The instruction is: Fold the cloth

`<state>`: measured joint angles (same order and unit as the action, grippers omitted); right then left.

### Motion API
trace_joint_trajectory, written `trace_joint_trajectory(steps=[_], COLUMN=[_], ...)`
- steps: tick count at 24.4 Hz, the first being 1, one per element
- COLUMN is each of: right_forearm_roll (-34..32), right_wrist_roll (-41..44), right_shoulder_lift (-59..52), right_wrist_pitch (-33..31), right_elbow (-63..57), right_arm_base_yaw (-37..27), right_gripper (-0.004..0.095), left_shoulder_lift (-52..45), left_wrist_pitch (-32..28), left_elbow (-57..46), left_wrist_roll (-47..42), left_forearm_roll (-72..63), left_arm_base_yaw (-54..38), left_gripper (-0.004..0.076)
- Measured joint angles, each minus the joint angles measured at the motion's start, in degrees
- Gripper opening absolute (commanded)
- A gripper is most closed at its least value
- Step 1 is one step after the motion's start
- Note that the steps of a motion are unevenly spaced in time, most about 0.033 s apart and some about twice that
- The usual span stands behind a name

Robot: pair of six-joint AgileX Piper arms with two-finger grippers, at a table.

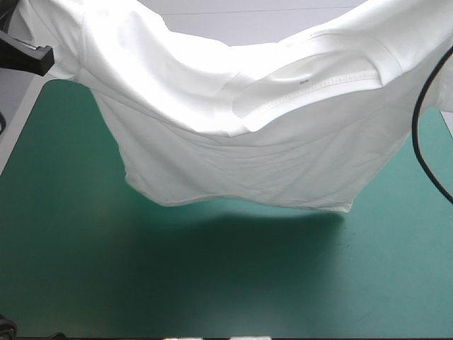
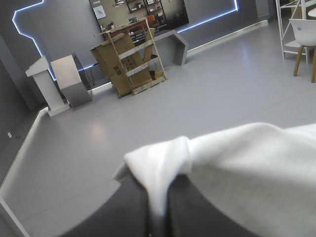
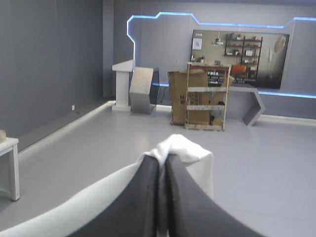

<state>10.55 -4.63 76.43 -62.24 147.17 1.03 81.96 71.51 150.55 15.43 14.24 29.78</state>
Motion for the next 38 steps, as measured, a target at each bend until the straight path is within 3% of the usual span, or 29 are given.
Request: trace_joint_trajectory(steps=[12, 17, 21, 27, 29, 30, 32, 34, 35, 38], right_forearm_roll=[3.22, 6.86, 8.66, 10.60, 11.71, 11.90, 12.32, 12.32, 12.36, 12.49], right_wrist_roll=[-1.84, -2.58, -4.96, -8.16, -10.45, -11.57, -12.21, -12.34, -12.34, -12.28], right_shoulder_lift=[2.54, 12.42, 26.05, 43.42, 50.19, 52.99, 57.68, 60.90, 61.59, 62.14], right_wrist_pitch=[4.70, 3.07, 2.11, 7.23, 13.18, 16.05, 20.47, 22.03, 22.28, 22.64], right_elbow=[0.11, -0.26, -0.88, -1.07, -1.27, -1.47, -1.62, -1.67, -1.67, -1.67], right_arm_base_yaw=[0.00, 0.00, 0.00, 0.00, 0.00, 0.00, 0.00, 0.00, 0.00, 0.00], right_gripper=[-0.0017, -0.0017, -0.0017, -0.0017, -0.0011, 0.0014, 0.0260, 0.0617, 0.0739, 0.0743], left_shoulder_lift=[2.96, 10.99, 23.84, 38.80, 44.02, 46.84, 51.24, 54.76, 55.77, 57.68], left_wrist_pitch=[0.00, -0.07, -0.43, -12.25, -16.88, -19.18, -23.15, -26.91, -29.17, -34.03], left_elbow=[-1.88, -5.67, -8.17, -8.29, -8.35, -8.58, -8.83, -8.82, -8.82, -8.85], left_wrist_roll=[-0.93, -2.70, -4.57, -5.05, -5.00, -5.00, -5.24, -6.17, -6.38, -6.71], left_forearm_roll=[3.52, 5.41, -2.93, -10.90, -9.93, -9.12, -7.43, -6.91, -6.85, -6.85], left_arm_base_yaw=[0.00, -0.15, -5.59, -10.13, -10.14, -10.14, -10.14, -10.14, -10.14, -10.14], left_gripper=[0.0021, 0.0021, 0.0021, 0.0021, 0.0021, 0.0021, 0.0043, 0.0176, 0.0297, 0.0539])
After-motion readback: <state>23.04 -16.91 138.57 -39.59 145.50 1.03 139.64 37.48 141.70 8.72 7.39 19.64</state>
